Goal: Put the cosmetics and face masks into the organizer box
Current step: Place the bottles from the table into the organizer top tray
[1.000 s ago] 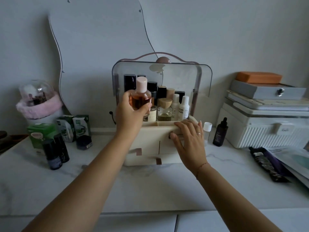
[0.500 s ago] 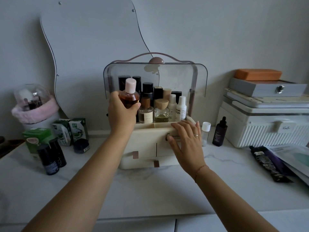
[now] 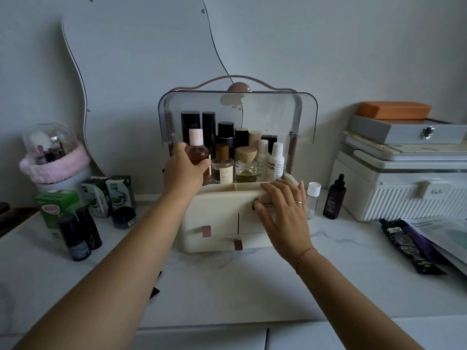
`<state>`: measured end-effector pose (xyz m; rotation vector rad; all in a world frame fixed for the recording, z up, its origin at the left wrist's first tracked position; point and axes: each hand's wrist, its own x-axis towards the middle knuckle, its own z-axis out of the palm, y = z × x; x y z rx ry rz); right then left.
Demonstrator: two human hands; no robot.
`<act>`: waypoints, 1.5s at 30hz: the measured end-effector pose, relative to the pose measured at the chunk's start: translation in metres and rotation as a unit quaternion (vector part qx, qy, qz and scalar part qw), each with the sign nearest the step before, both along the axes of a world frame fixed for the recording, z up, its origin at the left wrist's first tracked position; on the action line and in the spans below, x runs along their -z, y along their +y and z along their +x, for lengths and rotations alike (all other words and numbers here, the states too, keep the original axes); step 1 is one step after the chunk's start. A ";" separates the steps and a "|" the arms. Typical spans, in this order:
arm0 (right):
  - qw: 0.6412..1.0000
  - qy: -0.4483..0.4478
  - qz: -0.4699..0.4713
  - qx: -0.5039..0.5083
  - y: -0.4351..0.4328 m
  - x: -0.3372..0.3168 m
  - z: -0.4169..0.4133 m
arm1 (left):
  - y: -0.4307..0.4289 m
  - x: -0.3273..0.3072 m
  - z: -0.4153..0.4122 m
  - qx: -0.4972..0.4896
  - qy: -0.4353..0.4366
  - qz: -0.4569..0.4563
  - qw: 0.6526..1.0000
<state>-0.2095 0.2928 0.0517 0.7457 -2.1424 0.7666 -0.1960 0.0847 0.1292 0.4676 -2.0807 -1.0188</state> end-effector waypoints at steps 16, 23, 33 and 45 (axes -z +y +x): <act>1.000 -0.011 0.020 0.003 0.002 -0.002 0.001 | 0.002 0.004 0.002 -0.037 -0.029 -0.081 0.996; 0.999 -0.017 0.011 -0.029 0.006 -0.006 0.004 | 0.006 0.007 0.010 -0.061 -0.080 -0.143 0.985; 0.919 -0.226 -0.286 0.152 0.095 0.016 -0.071 | 0.039 0.046 0.048 0.023 0.088 -0.304 0.948; 0.903 -0.325 -0.220 0.175 0.124 0.042 -0.124 | 0.056 0.069 0.040 0.048 0.074 -0.341 0.936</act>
